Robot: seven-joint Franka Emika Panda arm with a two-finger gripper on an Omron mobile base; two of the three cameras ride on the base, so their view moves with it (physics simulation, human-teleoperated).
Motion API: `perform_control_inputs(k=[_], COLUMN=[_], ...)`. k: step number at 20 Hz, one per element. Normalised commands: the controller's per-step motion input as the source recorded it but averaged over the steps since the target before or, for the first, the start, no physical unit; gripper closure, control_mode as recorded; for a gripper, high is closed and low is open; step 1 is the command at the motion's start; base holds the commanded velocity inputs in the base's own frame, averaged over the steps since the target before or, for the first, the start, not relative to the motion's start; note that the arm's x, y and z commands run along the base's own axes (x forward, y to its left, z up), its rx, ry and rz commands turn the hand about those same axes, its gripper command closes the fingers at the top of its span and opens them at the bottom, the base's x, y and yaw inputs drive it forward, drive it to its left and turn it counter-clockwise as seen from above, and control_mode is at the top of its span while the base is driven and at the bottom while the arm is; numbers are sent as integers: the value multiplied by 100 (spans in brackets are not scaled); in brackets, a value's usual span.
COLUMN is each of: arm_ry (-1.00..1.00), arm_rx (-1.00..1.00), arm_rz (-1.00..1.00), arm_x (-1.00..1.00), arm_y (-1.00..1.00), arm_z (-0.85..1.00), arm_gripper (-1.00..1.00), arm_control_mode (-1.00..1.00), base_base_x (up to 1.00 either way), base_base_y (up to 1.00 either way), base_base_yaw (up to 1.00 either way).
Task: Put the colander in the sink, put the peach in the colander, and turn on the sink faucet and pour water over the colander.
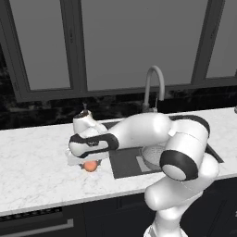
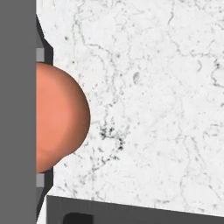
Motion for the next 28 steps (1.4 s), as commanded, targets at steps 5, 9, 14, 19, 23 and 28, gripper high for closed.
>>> perform_control_inputs(k=[5,9,14,19,23,28], arm_ry=[1,0,0,2,1,0], arm_rx=[0,0,0,0,0,0], arm_rz=[0,0,0,0,0,0], arm_x=[0,0,2,18,22,26], arm_y=[-85,-92,-80,-66,-52,-36], arm_z=[0,0,0,0,0,0], arm_gripper=[100,100,100,100,100,100], arm_control_mode=[-100,-100,-100,-100,-100,-100], base_base_x=[0,0,0,0,0,0], base_base_y=[0,0,0,0,0,0], base_base_yaw=[0,0,0,0,0,0])
